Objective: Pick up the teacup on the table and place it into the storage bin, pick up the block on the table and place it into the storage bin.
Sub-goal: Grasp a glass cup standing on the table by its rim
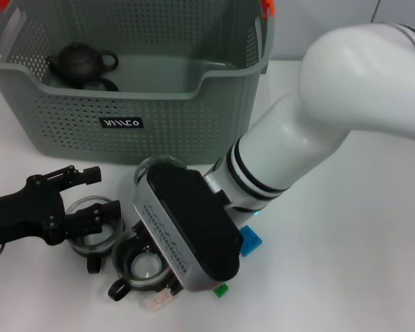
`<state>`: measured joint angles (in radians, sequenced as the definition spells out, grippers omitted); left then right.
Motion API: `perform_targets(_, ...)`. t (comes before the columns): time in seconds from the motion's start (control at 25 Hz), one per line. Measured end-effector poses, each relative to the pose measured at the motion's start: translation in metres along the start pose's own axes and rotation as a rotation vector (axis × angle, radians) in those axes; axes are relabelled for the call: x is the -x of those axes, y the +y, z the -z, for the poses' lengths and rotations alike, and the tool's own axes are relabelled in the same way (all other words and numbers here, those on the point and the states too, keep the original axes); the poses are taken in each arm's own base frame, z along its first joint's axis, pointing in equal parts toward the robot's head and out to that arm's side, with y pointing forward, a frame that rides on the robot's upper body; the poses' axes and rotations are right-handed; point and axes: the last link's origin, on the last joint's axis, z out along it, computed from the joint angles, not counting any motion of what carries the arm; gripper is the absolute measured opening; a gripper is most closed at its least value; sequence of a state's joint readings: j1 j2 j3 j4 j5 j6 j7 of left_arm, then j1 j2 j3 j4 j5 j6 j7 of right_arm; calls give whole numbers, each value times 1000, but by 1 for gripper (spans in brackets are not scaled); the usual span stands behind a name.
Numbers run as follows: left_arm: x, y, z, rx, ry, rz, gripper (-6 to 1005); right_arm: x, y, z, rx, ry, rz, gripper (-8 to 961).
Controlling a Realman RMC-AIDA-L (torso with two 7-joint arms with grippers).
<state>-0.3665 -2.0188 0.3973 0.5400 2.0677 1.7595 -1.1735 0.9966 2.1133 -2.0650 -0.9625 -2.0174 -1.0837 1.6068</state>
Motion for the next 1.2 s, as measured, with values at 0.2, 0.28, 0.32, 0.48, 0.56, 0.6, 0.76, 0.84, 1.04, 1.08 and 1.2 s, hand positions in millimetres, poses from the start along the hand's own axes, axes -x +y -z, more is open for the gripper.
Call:
perform_targets(0.2,0,1,0,5,1,1,841,1,1,8,28,-25,-34,717)
perform_targets(0.28,0,1,0,6,2,2,841,2,2,14,31,-44,-53,717)
perform_targets(0.32,0,1,0,7,2,2,841,3,3,17,30,-58,-61,717)
perform_targets(0.48,-2,1,0,8,6,5,842,3,2,41,-28,-135,-113,717)
perform_targets(0.56,-2,0,0,8,6,6,842,-3,3,55,-70,-174,-157,717)
perform_targets(0.6,-2,0,0,8,7,6,842,-7,5,62,-93,-195,-185,717)
perform_targets(0.76,-3,0,-1,8,7,4,841,-23,13,83,-175,-281,-293,716)
perform_targets(0.84,-4,-1,-2,11,8,1,841,-33,18,93,-209,-326,-351,716)
perform_targets(1.04,-8,-2,-5,20,11,-6,842,-62,32,116,-265,-438,-482,716)
perform_targets(1.08,-11,-3,-7,25,12,-12,842,-68,36,120,-266,-463,-507,716)
perform_targets(1.2,-13,-4,-9,30,14,-18,842,-84,47,130,-269,-541,-572,718)
